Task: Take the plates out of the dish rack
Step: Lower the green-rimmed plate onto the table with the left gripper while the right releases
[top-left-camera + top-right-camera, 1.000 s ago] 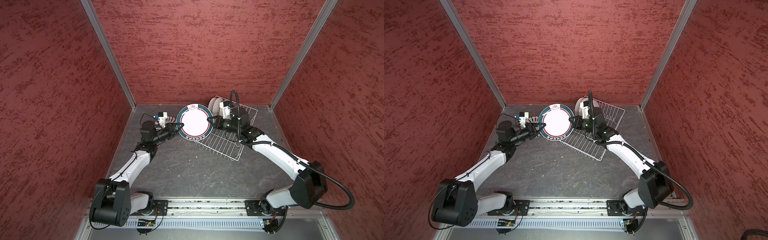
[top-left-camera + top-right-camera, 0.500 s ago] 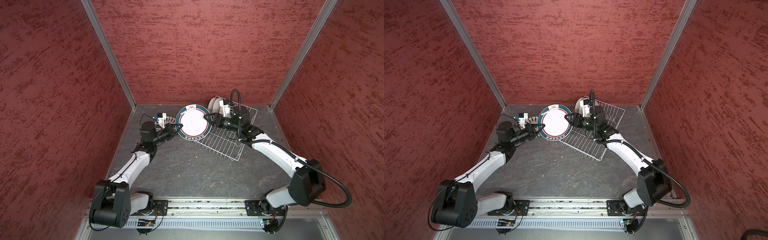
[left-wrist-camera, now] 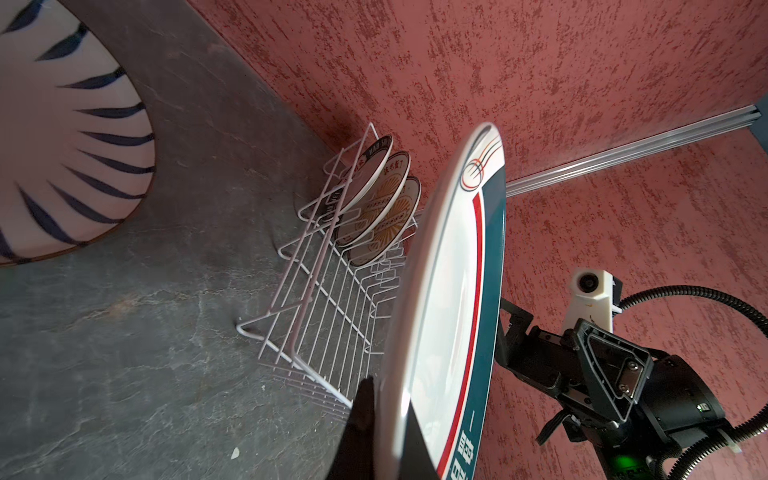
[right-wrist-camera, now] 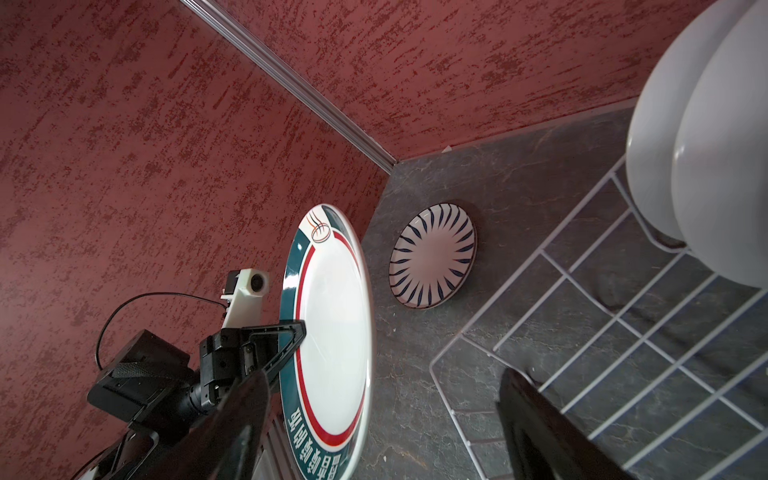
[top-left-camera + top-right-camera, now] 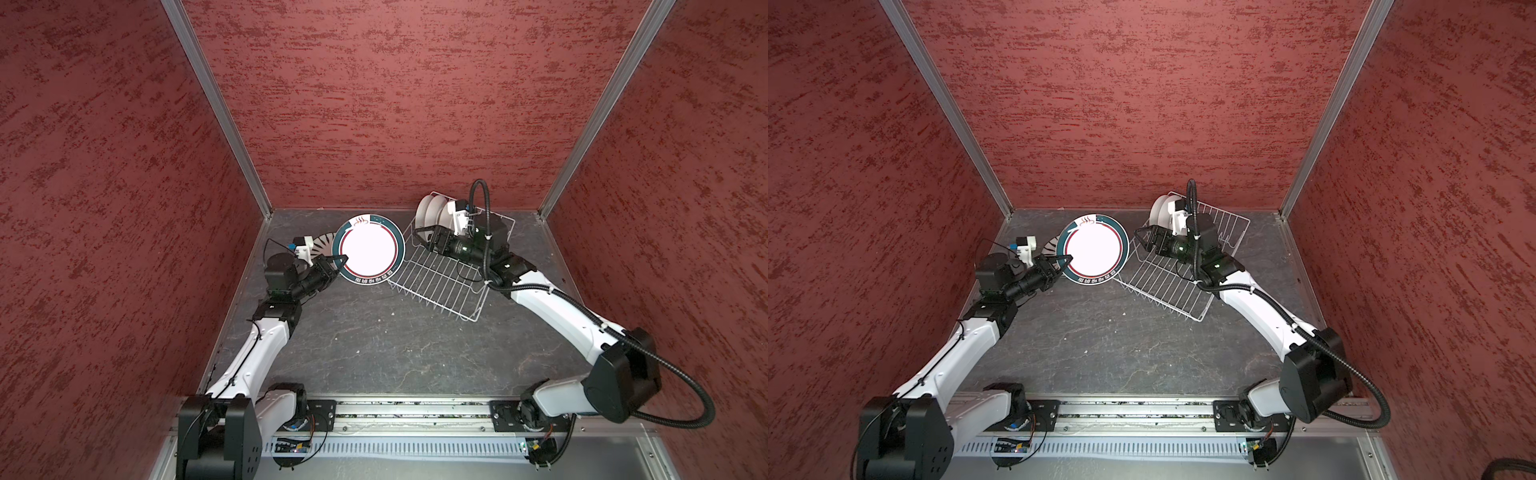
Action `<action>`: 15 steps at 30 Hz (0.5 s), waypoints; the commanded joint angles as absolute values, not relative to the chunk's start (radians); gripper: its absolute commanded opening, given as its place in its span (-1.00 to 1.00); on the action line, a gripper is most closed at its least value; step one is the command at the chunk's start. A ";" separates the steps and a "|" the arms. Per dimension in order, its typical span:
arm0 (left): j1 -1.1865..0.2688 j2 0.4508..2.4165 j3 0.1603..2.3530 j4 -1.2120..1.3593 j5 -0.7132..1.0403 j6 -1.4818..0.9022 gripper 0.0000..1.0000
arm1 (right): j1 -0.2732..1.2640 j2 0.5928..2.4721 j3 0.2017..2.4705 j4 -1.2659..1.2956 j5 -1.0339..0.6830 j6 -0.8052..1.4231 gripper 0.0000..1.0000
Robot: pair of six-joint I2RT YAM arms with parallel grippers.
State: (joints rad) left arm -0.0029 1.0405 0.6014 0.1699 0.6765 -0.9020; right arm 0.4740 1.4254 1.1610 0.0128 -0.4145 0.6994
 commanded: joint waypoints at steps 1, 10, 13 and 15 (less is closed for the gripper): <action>0.028 0.987 0.562 0.124 0.651 -0.859 -1.00 | 0.466 1.418 1.152 0.034 -0.393 0.691 0.75; 0.150 0.876 0.461 0.045 0.620 -0.848 -1.00 | 0.460 1.424 1.154 0.021 -0.391 0.669 0.75; 0.174 0.874 0.426 0.064 0.627 -0.870 -1.00 | 0.459 1.428 1.149 0.026 -0.392 0.666 0.76; 0.192 0.874 0.410 0.066 0.638 -0.870 -1.00 | 0.459 1.433 1.150 0.028 -0.396 0.666 0.75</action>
State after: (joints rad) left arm 0.1711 0.8886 0.4187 0.0216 0.6205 -0.8612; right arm 0.4667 1.4261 1.1606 0.0109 -0.4141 0.6804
